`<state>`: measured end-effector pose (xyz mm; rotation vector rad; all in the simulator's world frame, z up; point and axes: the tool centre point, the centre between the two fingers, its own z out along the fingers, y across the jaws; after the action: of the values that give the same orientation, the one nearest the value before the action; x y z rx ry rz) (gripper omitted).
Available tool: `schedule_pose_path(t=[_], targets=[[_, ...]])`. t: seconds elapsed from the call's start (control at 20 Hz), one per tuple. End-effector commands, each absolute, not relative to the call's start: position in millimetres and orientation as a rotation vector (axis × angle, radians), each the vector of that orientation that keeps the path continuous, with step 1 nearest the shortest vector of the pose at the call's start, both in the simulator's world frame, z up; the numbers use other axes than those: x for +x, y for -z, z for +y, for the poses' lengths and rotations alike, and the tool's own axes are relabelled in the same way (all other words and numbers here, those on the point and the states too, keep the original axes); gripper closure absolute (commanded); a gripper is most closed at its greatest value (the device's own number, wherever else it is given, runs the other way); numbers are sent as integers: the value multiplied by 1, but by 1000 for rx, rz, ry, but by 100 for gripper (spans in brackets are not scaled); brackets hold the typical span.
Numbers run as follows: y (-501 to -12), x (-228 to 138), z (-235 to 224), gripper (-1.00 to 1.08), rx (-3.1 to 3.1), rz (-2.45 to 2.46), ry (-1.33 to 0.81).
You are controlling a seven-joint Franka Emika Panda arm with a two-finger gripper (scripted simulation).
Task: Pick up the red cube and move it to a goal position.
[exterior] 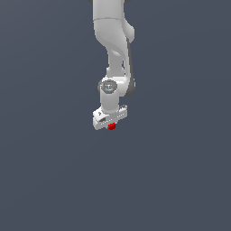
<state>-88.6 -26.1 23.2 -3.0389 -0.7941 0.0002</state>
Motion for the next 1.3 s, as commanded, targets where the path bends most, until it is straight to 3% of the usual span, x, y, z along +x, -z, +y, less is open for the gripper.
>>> schedule_pose_path(t=[0.0,1.25], targets=[[-26,-81,-26,108,-3039,-794,1],[-68,61,-31,108,-3039,-794,0]])
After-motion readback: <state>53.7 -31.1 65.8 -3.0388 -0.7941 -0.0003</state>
